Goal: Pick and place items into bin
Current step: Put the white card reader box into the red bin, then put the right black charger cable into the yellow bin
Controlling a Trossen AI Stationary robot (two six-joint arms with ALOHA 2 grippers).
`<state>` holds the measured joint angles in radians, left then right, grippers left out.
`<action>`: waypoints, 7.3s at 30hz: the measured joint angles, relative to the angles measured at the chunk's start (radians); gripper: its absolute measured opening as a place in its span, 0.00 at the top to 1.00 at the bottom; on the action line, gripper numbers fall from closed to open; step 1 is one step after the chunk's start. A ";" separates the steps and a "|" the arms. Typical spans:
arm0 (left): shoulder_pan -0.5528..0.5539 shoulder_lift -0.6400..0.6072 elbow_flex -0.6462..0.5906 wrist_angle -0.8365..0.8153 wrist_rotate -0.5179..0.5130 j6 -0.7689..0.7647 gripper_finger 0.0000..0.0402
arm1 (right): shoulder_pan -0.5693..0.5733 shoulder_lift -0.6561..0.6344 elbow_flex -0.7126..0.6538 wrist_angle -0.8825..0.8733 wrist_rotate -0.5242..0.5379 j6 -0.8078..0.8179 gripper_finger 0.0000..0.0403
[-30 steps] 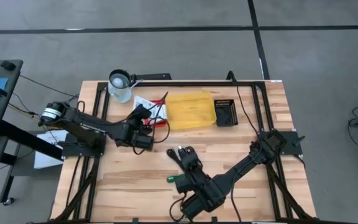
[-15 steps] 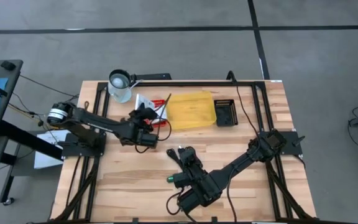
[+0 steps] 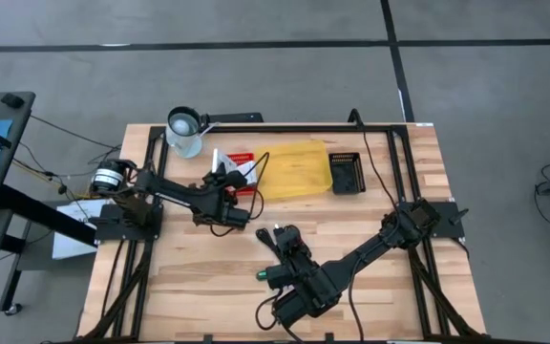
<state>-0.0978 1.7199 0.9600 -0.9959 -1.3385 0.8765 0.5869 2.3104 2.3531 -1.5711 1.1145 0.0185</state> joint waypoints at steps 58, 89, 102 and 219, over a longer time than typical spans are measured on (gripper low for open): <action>0.021 0.000 0.000 -0.004 0.027 -0.024 0.84 | 0.002 0.000 0.000 0.000 -0.018 0.035 0.53; 0.021 0.000 0.000 0.022 0.023 -0.004 0.58 | 0.002 0.000 0.000 0.000 -0.018 0.035 0.53; 0.021 0.000 0.000 0.203 -0.068 0.181 0.58 | 0.002 0.000 0.000 0.000 -0.018 0.035 0.54; -0.576 -0.973 -0.527 1.242 0.670 -0.671 0.58 | -0.102 -0.690 -1.446 1.299 -0.541 0.908 0.64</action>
<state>-0.6740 0.7468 0.4328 0.2465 -0.6681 0.2054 0.4851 1.6207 0.9072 -0.2724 0.5734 0.9261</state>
